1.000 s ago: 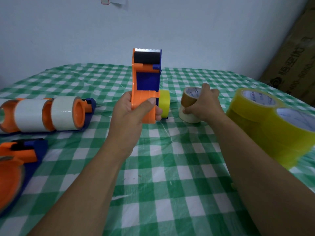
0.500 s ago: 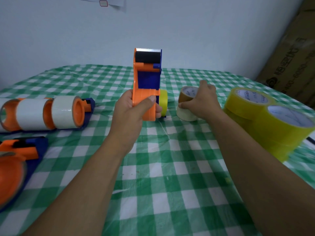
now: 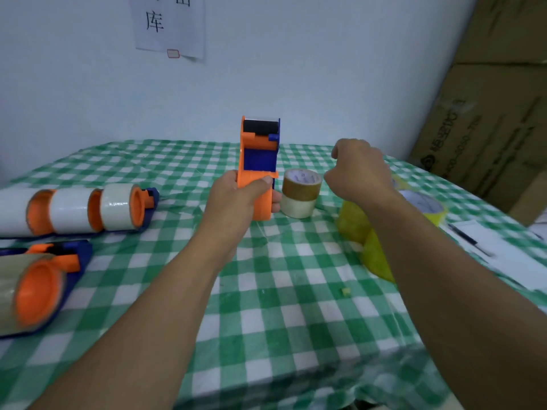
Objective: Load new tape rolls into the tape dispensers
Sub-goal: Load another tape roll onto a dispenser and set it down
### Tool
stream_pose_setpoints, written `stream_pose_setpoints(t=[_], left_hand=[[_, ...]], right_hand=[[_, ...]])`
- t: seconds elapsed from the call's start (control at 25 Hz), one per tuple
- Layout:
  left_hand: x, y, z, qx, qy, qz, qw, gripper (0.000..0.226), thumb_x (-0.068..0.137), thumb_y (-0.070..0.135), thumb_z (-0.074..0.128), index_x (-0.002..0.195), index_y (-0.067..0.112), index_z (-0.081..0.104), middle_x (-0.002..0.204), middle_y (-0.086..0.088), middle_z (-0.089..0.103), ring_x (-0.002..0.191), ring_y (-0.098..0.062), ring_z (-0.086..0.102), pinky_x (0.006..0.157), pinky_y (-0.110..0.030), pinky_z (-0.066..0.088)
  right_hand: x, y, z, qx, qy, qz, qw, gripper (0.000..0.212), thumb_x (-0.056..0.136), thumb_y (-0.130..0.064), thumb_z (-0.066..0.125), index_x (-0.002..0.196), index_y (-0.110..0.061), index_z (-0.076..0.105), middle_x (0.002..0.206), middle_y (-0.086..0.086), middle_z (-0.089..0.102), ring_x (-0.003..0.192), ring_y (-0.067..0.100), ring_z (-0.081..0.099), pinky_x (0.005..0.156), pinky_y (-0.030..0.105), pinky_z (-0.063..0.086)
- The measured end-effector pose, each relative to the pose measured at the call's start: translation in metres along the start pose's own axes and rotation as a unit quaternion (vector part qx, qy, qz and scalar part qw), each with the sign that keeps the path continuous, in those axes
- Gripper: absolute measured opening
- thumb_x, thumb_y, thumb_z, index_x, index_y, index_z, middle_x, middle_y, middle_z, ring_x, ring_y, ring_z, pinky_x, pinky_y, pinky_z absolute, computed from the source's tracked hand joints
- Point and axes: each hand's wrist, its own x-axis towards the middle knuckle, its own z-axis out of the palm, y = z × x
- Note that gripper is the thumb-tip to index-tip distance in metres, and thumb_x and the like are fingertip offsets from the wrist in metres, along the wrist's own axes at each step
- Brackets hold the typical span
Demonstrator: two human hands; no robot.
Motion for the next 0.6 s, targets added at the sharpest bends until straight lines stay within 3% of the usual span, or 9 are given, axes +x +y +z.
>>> stream_pose_setpoints(t=[0.12, 0.2, 0.36, 0.48, 0.6], left_hand=[[-0.009, 0.004, 0.003, 0.005, -0.001, 0.000, 1.000, 0.017, 0.096, 0.016, 0.063, 0.109, 0.007, 0.064, 0.078, -0.007, 0.076, 0.070, -0.020, 0.072, 0.077, -0.039, 0.060], [-0.014, 0.007, 0.004, 0.012, 0.001, -0.001, 1.000, 0.015, 0.096, 0.017, 0.064, 0.108, 0.008, 0.064, 0.078, -0.006, 0.076, 0.070, -0.019, 0.073, 0.078, -0.040, 0.061], [-0.023, 0.011, 0.009, 0.012, -0.001, -0.008, 1.000, 0.016, 0.096, 0.018, 0.064, 0.109, 0.009, 0.063, 0.079, -0.006, 0.077, 0.072, -0.020, 0.073, 0.082, -0.044, 0.060], [-0.028, 0.014, 0.009, 0.014, -0.002, -0.007, 1.000, 0.020, 0.095, 0.018, 0.064, 0.112, 0.007, 0.063, 0.080, -0.006, 0.077, 0.072, -0.020, 0.074, 0.082, -0.043, 0.060], [-0.033, 0.016, 0.006, 0.018, -0.001, -0.006, 1.000, 0.019, 0.095, 0.018, 0.064, 0.111, 0.007, 0.064, 0.080, -0.007, 0.077, 0.071, -0.019, 0.074, 0.080, -0.040, 0.060]], right_hand=[[-0.008, 0.021, -0.025, -0.058, 0.011, 0.006, 0.998, 0.007, 0.084, -0.015, 0.061, 0.088, -0.011, 0.056, 0.088, 0.011, 0.058, 0.090, 0.036, 0.058, 0.066, 0.032, 0.036], [-0.013, 0.035, -0.040, -0.097, -0.015, 0.016, 0.995, 0.026, 0.087, -0.021, 0.064, 0.072, -0.013, 0.044, 0.069, 0.007, 0.048, 0.065, 0.030, 0.052, 0.054, 0.030, 0.030], [-0.026, 0.045, -0.050, -0.134, -0.076, 0.021, 0.988, 0.034, 0.094, -0.029, 0.066, 0.075, -0.012, 0.043, 0.075, 0.009, 0.051, 0.061, 0.023, 0.045, 0.051, 0.031, 0.029], [-0.032, 0.048, -0.048, -0.135, -0.078, 0.025, 0.987, 0.027, 0.092, -0.018, 0.065, 0.080, -0.012, 0.042, 0.084, 0.012, 0.055, 0.063, 0.022, 0.046, 0.052, 0.032, 0.031], [-0.038, 0.050, -0.047, -0.153, -0.092, 0.046, 0.983, 0.024, 0.088, -0.006, 0.060, 0.078, -0.014, 0.039, 0.078, 0.008, 0.050, 0.062, 0.020, 0.046, 0.050, 0.029, 0.029]])
